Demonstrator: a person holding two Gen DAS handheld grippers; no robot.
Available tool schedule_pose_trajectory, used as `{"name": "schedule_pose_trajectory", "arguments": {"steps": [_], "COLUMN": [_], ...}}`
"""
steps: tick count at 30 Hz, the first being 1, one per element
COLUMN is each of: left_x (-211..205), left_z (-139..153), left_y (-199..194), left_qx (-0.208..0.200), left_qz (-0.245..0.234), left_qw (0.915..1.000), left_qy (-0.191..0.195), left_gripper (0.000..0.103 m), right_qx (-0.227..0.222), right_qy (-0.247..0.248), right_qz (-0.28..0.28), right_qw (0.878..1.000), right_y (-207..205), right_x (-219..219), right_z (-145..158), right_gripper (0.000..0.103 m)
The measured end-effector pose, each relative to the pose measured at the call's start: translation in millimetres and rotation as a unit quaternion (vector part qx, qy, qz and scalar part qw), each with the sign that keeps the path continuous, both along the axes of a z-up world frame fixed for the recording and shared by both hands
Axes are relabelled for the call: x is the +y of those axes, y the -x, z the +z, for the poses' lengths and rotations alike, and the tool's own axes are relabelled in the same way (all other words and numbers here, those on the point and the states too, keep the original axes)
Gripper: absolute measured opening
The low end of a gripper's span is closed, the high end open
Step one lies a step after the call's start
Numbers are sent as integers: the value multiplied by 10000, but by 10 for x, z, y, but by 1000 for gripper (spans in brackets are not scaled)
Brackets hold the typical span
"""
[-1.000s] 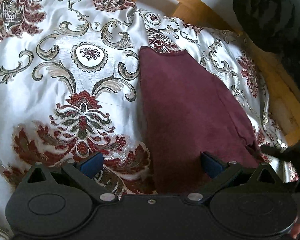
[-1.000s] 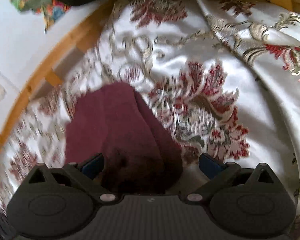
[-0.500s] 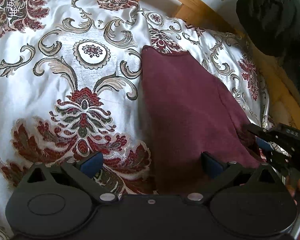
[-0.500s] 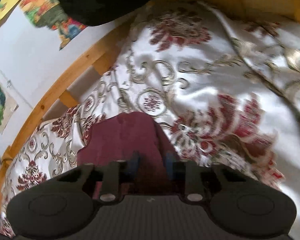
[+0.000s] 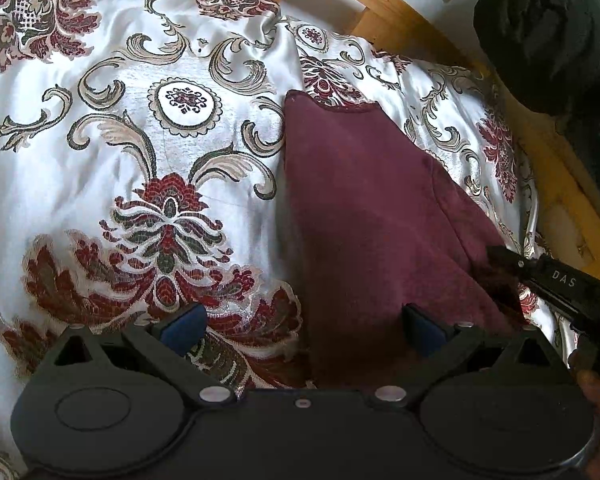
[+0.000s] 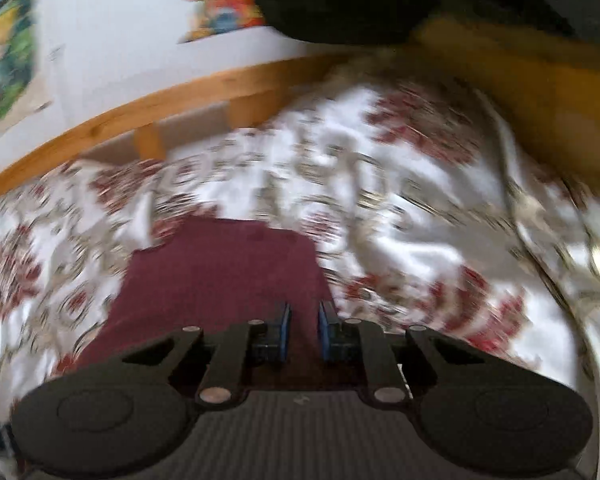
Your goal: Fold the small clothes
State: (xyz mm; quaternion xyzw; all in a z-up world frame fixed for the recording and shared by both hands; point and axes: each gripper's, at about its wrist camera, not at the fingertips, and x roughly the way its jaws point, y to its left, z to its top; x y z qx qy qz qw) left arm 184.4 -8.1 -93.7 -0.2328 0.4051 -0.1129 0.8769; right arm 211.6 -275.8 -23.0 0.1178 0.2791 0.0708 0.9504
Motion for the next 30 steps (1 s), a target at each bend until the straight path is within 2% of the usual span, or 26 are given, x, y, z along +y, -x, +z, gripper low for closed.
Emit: {"name": "schedule_pose_trajectory", "arguments": {"steps": [2,4,5,6,8,12,15,17,19,20,25,30], "left_x": [1,2,2,2,4,5,3,2,2,1,6,8], "left_z": [1,2,3,4,1,-1,-1,0,-1,-1,-1,-1], "left_y": [-1,-1,0,0,0,2,2,1,2,2,1,0], "left_qx": [0,2,6,5,13,17,14,15,15,16,15,16], "left_qz": [0,-1,0,1,12,13,13,16,20,21,17,21], "left_qw": [10000,10000,10000,10000,10000,10000,10000,10000,10000,10000,10000,10000], "left_qy": [1,3,5,7,21,27,25,27,29,31,31,34], "left_gripper": [102,103,103,103,102,103,102,102,102,102,102,103], "right_qx": [208,451,529,600,607,549,829,1130,1101,1122,1132,1140], "right_qy": [-443,-1008,-1211,-1445,-1681,-1912,-1702,-1700,-1728,-1705,-1402,-1607], "right_qz": [-169,-180,-178,-168,-99,85,2,-46,-5,38,144,76], "right_qw": [9987,9937,9911,9875,9838,9800,9819,9789,9788,9789,9835,9804], "right_y": [-60,-104,-120,-130,-121,-153,-222,-281,-262,-262,-247,-227], "right_x": [-179,-327,-367,-399,-433,-384,-331,-319,-312,-294,-195,-232], "right_z": [-81,-162,-194,-222,-245,-264,-364,-478,-501,-495,-487,-489], "right_gripper": [18,25,36,52,69,84,87,91,96,102,102,102]}}
